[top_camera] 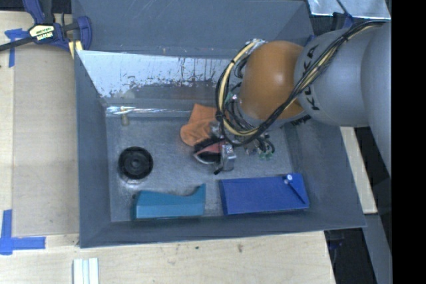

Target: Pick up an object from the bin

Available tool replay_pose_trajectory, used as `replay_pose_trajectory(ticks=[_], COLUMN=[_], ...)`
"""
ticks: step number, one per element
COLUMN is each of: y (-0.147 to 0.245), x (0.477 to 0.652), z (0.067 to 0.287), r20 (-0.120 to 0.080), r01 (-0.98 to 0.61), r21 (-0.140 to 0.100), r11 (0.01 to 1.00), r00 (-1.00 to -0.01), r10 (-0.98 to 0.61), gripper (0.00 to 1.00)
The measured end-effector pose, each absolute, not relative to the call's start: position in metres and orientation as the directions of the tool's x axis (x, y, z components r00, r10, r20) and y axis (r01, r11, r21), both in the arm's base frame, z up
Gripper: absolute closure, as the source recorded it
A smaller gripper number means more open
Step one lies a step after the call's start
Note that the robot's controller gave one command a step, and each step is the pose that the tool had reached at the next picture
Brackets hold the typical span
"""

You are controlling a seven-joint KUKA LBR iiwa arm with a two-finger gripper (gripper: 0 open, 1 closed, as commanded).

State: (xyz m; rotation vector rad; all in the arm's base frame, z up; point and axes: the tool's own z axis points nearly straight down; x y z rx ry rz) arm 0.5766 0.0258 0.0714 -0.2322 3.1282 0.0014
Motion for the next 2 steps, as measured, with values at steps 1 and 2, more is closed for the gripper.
replay_pose_trajectory(ticks=[1, 2], y=[0.0329, 0.0329], x=[0.5574, 0.5575], z=[0.0716, 0.0716], r20=[-0.009, -0.009], r01=[-0.131, -0.13], r21=[0.0, 0.0], r11=[0.991, 0.991], r00=[-0.991, -0.991], r10=[-0.131, -0.13], gripper=[1.0, 1.0])
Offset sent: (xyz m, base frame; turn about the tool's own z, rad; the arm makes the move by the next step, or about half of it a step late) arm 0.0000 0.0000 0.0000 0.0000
